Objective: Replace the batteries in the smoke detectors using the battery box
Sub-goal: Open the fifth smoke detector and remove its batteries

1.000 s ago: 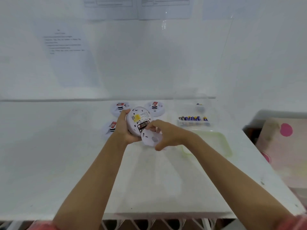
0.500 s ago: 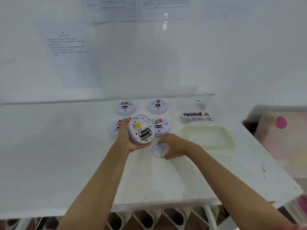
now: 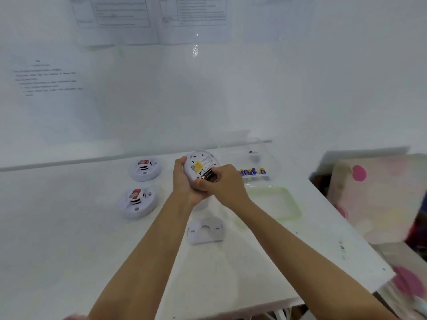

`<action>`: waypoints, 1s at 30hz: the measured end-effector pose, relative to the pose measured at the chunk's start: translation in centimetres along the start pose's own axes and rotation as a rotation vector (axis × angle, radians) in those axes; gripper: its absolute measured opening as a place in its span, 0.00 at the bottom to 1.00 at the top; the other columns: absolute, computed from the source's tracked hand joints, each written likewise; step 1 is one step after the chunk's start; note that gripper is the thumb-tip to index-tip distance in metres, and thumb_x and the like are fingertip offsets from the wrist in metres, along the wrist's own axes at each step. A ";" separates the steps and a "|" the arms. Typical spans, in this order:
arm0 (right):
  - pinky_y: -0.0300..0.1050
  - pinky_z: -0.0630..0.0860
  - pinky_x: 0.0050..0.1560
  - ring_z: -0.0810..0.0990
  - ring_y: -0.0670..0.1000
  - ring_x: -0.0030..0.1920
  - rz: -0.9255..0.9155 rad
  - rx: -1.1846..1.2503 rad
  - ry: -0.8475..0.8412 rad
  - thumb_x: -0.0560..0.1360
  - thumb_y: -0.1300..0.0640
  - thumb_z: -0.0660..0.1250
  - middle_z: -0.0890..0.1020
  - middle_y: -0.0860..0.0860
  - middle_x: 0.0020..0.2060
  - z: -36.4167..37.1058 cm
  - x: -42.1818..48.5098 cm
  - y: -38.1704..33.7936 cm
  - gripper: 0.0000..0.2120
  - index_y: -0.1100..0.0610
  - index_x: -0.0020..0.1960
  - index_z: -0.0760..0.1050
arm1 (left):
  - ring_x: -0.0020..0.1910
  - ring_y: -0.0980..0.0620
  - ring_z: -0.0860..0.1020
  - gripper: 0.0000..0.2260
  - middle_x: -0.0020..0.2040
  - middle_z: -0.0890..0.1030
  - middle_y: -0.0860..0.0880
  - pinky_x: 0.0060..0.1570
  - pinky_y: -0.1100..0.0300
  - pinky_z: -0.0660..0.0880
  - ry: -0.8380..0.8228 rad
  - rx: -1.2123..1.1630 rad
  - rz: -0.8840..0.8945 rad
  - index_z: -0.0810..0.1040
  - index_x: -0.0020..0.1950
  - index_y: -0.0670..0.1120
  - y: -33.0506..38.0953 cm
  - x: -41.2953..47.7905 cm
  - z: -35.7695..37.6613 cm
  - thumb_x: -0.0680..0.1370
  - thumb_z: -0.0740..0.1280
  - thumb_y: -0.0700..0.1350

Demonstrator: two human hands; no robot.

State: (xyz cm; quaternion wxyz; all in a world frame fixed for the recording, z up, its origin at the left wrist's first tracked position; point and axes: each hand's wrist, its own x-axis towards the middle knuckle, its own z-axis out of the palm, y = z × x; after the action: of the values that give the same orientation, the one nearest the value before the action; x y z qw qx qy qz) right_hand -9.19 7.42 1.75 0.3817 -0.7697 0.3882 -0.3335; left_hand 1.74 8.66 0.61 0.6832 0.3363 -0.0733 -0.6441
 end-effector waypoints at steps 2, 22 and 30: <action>0.39 0.70 0.34 0.75 0.51 0.39 0.030 0.029 0.009 0.61 0.45 0.75 0.79 0.60 0.42 -1.8 1.1 0.4 0.18 0.59 0.41 0.79 | 0.44 0.44 0.78 0.21 0.39 0.83 0.43 0.48 0.53 0.74 -0.031 0.012 0.015 0.78 0.48 0.44 -0.4 1.4 1.6 0.73 0.58 0.60; 0.47 0.70 0.39 0.76 0.51 0.37 0.121 0.135 -0.249 0.57 0.54 0.80 0.75 0.55 0.34 -10.6 14.6 9.4 0.19 0.58 0.35 0.70 | 0.44 0.48 0.74 0.21 0.43 0.77 0.44 0.49 0.55 0.69 0.066 0.038 0.079 0.76 0.45 0.44 -3.9 12.7 9.1 0.73 0.55 0.60; 0.45 0.70 0.37 0.76 0.49 0.35 0.105 0.148 -0.273 0.58 0.55 0.80 0.75 0.51 0.31 -10.2 15.7 9.9 0.19 0.57 0.35 0.70 | 0.45 0.47 0.74 0.22 0.44 0.77 0.43 0.47 0.53 0.71 0.090 0.044 0.111 0.76 0.47 0.44 -3.5 13.8 8.5 0.73 0.54 0.61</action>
State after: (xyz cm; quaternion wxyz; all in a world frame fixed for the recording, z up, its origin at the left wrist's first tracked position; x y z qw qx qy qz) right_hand -13.37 -13.35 1.77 0.5036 -0.7562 0.3467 -0.2332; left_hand -3.50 -7.10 0.58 0.7130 0.3753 -0.0752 -0.5875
